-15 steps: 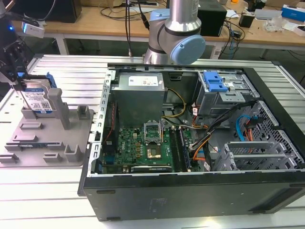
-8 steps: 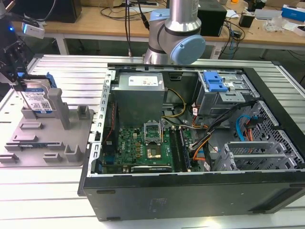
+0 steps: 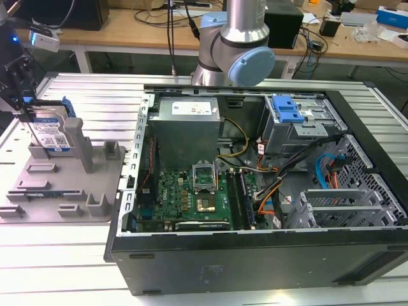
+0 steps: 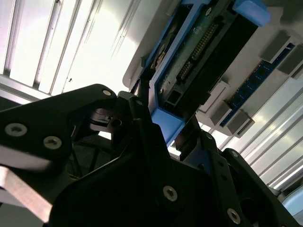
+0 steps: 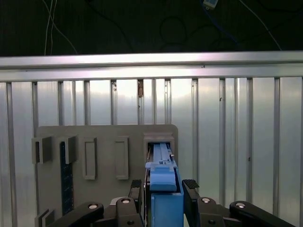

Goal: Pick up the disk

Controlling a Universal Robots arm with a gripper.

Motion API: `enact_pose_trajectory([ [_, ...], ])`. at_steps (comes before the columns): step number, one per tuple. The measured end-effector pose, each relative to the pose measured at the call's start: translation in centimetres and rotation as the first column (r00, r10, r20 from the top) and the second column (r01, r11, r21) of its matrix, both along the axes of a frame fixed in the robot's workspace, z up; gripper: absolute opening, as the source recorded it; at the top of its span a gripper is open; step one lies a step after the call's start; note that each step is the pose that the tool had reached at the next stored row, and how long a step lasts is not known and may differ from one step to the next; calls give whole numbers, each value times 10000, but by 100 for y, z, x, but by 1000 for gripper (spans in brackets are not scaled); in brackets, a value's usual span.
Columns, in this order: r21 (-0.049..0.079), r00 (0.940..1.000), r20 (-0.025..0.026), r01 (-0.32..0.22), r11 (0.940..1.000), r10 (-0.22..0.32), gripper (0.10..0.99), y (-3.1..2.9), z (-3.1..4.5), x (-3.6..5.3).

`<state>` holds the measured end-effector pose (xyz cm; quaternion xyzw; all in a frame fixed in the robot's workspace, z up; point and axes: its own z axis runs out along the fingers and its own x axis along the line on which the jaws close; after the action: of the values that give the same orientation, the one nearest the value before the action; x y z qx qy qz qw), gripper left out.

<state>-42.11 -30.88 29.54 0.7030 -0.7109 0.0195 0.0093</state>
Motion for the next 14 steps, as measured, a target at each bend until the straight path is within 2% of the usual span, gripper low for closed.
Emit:
enact_pose_trajectory([
  [4, 0, 10000, 0, 0, 10000, 0, 467, 0, -2, 0],
  [5, 0, 10000, 0, 0, 10000, 0, 451, 0, -2, 0],
  [6, 0, 10000, -1, 0, 10000, 0, 384, 0, -2, 0],
  [8, 0, 10000, 1, 0, 10000, 0, 365, 0, -4, 0],
  [14, 0, 10000, 0, 0, 10000, 0, 365, 0, -4, 0],
])
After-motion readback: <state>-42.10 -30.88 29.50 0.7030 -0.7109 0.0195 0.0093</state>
